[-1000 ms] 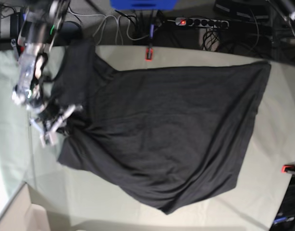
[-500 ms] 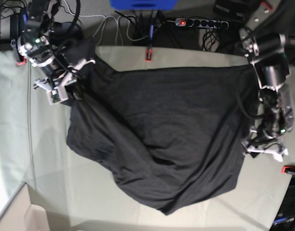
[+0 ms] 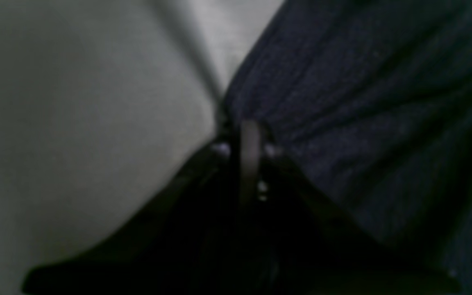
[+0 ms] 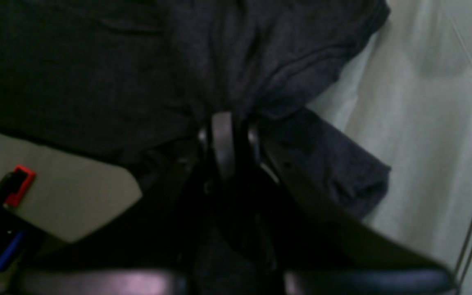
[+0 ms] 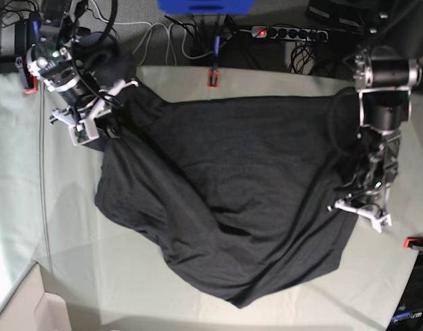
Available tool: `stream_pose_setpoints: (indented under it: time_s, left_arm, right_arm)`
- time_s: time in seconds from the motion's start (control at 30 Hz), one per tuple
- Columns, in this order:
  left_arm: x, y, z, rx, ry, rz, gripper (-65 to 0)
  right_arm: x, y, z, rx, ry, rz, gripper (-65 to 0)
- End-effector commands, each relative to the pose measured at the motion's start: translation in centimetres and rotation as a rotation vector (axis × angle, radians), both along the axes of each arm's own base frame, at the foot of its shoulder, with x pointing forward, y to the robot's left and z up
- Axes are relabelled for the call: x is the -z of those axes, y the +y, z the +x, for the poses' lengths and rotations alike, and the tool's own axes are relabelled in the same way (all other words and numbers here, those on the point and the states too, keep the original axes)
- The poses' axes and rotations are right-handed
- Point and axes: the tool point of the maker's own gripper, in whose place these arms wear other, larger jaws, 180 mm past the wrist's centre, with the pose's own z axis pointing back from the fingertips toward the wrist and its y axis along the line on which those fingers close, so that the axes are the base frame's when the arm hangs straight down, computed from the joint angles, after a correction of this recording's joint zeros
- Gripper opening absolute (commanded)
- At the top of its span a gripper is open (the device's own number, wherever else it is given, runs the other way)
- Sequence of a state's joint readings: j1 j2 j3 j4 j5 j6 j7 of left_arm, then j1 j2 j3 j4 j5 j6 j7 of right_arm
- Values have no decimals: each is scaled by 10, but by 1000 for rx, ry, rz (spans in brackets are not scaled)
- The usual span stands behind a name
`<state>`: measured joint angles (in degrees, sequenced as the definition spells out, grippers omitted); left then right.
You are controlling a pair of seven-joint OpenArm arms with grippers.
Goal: Layout the t-shirt on the table in an organized manner, then fold the t-shirt properly
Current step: 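Grasp shirt edges with both grippers and lift them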
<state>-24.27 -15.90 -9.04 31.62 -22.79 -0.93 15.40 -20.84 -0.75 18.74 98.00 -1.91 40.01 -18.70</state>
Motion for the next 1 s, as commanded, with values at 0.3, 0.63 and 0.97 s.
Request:
stream_pose_setpoints:
  time_s: [0.3,0.63,0.97]
  left_arm:
    - [-33,48,-59,-92,11,-21,-650]
    - [-102,82,-125,-187,-88,13,-650]
    - [-133,112,-154,-328,-240,-108,-650]
  right_arm:
    - [-46,1,-10,-32,-113,-45,-650]
    - [-26,-2,-49,-30,-11,-49,-650]
    - [-38,-32,-54,73,-52,-25,-650]
